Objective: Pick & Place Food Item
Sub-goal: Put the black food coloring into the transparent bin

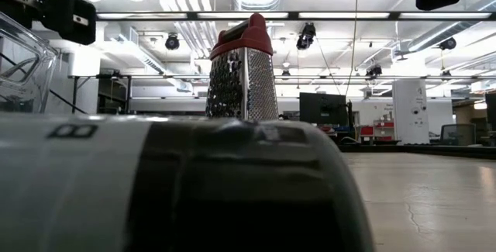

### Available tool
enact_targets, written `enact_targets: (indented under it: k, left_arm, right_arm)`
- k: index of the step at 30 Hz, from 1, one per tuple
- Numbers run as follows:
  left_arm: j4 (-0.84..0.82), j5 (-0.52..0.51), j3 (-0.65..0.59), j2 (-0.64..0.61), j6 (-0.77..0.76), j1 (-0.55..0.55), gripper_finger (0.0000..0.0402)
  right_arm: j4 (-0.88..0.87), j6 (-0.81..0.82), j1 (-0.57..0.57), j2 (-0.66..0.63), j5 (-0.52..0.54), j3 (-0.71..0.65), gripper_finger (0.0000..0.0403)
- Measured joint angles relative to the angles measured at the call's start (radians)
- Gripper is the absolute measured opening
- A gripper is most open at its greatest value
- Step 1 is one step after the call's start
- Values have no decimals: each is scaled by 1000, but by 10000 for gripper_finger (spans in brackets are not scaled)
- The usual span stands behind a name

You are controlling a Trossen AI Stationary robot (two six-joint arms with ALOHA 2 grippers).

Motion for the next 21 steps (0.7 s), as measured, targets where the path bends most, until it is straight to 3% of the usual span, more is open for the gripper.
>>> enact_targets:
  k: [10, 14, 21]
  left_arm:
    - [8, -96, -12, 49, 10, 0, 226]
    - [4, -152, -12, 63, 9, 0, 226]
    - [4, -154, -12, 68, 9, 0, 226]
  right_arm:
    - [8, 8, -51, 316, 24, 197, 137]
    - [-10, 8, -56, 459, 95, 311, 137]
    - [-357, 120, -57, 619, 123, 575, 180]
